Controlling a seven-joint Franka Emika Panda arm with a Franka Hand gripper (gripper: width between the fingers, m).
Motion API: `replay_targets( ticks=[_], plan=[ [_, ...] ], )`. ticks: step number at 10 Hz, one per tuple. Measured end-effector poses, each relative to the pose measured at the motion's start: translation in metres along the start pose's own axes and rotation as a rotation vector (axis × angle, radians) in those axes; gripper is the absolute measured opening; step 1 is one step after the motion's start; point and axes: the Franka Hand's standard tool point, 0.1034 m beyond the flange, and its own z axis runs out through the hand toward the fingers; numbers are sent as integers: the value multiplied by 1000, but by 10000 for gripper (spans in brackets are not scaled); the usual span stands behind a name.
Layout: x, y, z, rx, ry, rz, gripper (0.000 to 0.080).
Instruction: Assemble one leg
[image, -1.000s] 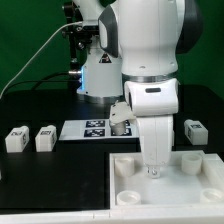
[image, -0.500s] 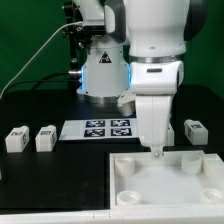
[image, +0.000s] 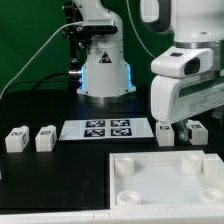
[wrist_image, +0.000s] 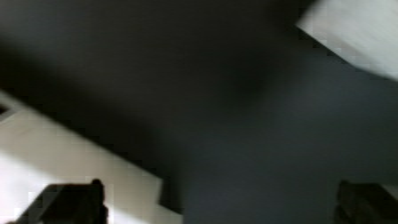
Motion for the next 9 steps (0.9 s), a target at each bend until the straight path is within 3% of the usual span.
replay_targets(
  ticks=[1,5,9],
  plan=[
    [1,-7,1,8,2,106,649],
    [0,-10,2,37,-4,443,649],
    [-13,-16,7,43,-71,476,649]
  ],
)
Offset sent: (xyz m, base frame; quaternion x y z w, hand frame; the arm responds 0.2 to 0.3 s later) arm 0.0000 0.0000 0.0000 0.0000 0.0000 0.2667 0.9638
